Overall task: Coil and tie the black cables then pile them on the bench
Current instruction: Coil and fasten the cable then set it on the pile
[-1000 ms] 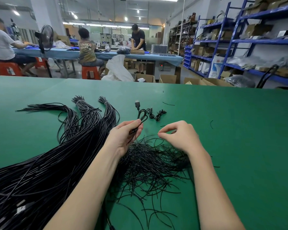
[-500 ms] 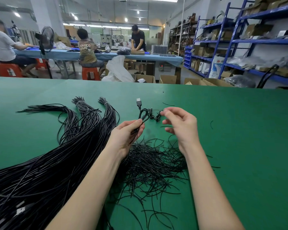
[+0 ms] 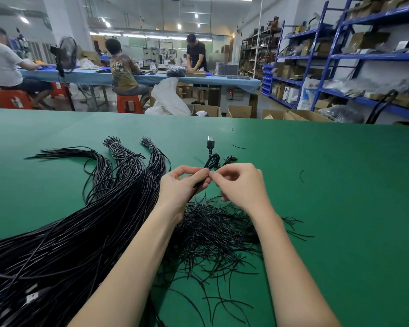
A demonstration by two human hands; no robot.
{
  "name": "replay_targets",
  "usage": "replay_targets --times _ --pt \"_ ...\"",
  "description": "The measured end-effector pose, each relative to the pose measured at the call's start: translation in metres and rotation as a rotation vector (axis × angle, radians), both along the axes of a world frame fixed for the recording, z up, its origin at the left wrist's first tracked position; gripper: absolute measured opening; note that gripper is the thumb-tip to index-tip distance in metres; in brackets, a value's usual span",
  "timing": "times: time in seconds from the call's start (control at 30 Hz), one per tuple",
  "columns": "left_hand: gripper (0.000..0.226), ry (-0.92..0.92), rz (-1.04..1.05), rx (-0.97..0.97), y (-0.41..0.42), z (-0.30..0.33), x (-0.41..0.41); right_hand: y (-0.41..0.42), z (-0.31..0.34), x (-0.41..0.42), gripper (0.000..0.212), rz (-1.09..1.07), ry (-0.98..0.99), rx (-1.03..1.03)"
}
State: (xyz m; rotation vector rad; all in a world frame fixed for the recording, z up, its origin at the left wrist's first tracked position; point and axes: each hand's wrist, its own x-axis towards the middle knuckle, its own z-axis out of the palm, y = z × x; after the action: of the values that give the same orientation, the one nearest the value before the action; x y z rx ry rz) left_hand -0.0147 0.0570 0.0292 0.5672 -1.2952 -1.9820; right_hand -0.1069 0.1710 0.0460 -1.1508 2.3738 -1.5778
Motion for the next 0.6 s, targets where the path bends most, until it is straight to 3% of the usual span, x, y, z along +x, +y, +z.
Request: replay_targets --times 0.13,0.3,0.4,0.6 --pt "0.012 0.016 -0.015 -0.133 0.0 0.001 0.003 0.005 0.002 -0.002 0.015 0.083 -0.359 -0.12" --pt "0.01 0.027 -0.047 -0.337 0.001 0.0 0.002 0.01 0.005 -0.004 0.021 0.245 -0.704 -0.077" --pt "0.014 0.027 -0.077 -0.409 0.001 -0.001 0.004 0.013 0.003 -0.007 0.013 0.328 -0.947 -0.103" --pt "0.008 0.057 -0.134 -0.393 -0.001 0.002 0.009 0.013 -0.005 -0.01 0.014 0.375 -1.049 -0.211"
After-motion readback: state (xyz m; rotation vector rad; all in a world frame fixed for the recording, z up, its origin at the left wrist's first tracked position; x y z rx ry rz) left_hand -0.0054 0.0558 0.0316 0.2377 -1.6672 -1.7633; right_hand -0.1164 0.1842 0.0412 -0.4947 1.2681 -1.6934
